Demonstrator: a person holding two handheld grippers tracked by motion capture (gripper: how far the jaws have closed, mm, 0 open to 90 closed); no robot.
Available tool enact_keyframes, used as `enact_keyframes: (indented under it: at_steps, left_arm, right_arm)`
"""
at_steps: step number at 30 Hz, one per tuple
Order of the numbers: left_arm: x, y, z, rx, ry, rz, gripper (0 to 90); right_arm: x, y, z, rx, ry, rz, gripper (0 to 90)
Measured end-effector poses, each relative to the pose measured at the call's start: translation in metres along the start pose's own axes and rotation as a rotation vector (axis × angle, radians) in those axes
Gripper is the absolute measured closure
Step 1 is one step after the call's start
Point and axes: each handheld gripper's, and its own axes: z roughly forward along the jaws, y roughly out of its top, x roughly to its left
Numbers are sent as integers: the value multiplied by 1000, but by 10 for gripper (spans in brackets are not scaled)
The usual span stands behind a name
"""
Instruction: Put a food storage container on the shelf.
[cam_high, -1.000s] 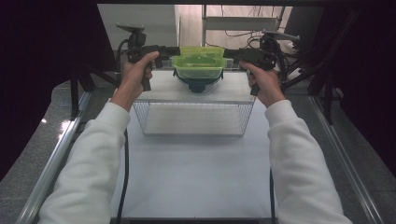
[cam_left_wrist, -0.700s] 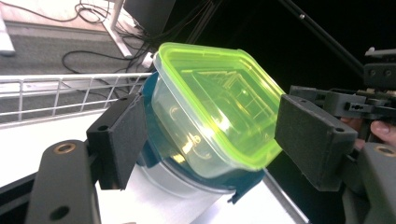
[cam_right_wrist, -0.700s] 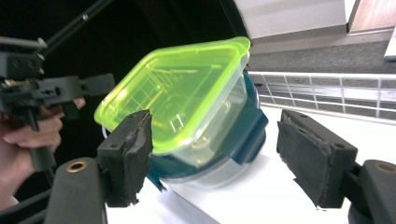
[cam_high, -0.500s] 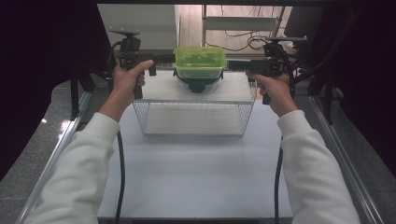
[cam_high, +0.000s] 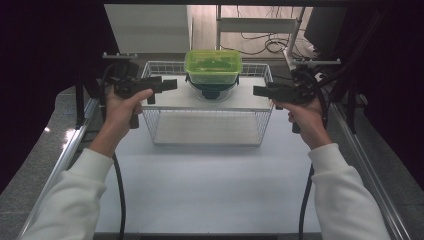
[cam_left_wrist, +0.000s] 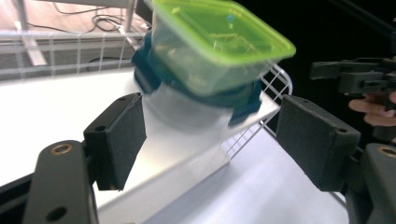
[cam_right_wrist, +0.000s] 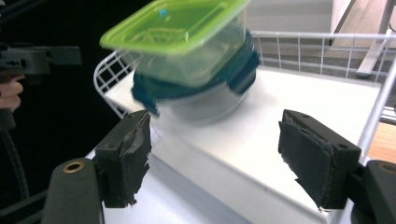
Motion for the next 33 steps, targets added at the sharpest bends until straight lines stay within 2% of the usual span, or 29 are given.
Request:
enact_keyframes:
  at_steps: [2,5,9,11,16,19,21,24,28,33]
  left_arm:
    - [-4,-11,-8,-1,9,12,236]
    - [-9,-31,-19,10,34,29,231]
    - [-16,-67,-31,43,51,67,229]
    - [-18,-83,-33,48,60,73,226]
    - [-18,-128,-29,97,68,67,224]
    - [-17,-155,-22,142,67,64,223]
    - [-16,-168,-19,165,69,63,220]
    - [-13,-187,-17,192,84,68,218]
    - [-10,-209,-16,216,102,59,219]
    - [-11,-234,-17,255,136,72,216]
  right_arm:
    - [3,-10,-6,-2,-11,-26,252]
    - [7,-27,-15,-11,-4,-37,251]
    - [11,-55,-24,-11,-14,-66,248]
    - [12,-71,-27,-3,-17,-71,247]
    - [12,-108,-31,34,-42,-84,234]
    - [10,-130,-33,44,-42,-70,236]
    - [9,-144,-34,58,-40,-62,233]
    - [6,-165,-33,96,-63,-63,233]
    - [1,-196,-33,109,-66,-38,234]
    - [-3,-221,-29,149,-89,-56,234]
